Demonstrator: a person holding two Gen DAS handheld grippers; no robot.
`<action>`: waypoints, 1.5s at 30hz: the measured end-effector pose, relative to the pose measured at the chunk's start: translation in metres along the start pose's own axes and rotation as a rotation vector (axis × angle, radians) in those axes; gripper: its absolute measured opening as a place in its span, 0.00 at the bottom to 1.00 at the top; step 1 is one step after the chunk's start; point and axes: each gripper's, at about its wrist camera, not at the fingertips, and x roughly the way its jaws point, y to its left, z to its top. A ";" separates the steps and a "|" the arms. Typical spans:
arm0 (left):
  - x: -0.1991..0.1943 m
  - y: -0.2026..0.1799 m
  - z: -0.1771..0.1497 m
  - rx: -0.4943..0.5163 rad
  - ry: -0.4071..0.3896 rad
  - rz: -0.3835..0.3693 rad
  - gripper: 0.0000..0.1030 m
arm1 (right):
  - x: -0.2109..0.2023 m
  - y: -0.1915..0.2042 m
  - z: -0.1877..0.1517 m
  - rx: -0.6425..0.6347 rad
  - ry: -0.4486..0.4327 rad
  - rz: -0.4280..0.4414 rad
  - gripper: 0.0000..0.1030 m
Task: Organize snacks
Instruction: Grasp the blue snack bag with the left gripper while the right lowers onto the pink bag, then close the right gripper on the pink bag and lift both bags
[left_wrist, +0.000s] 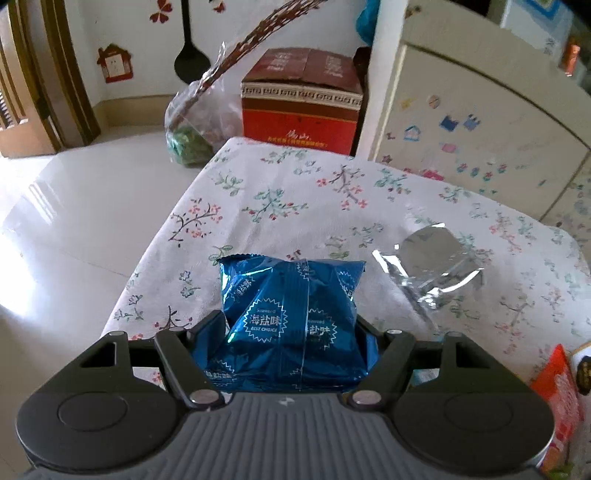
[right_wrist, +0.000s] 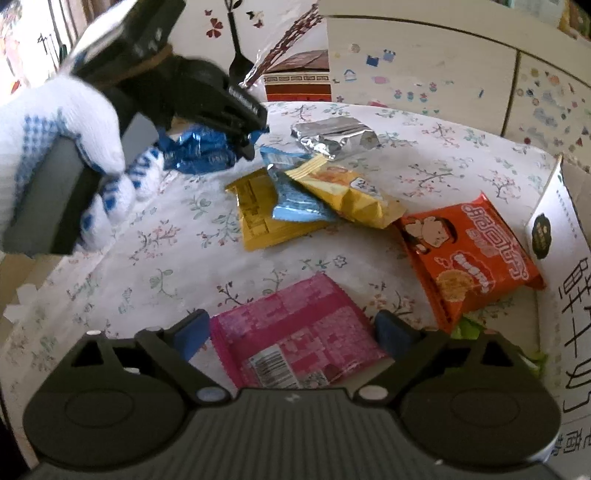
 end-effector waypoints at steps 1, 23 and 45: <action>-0.004 -0.001 -0.001 0.008 -0.008 -0.001 0.75 | 0.001 0.003 -0.001 -0.024 -0.001 -0.011 0.93; -0.089 -0.026 -0.029 0.125 -0.159 -0.042 0.75 | -0.039 -0.014 0.012 0.161 -0.038 0.073 0.78; -0.125 -0.062 -0.066 0.209 -0.170 -0.097 0.75 | -0.154 -0.086 0.029 0.380 -0.258 -0.080 0.78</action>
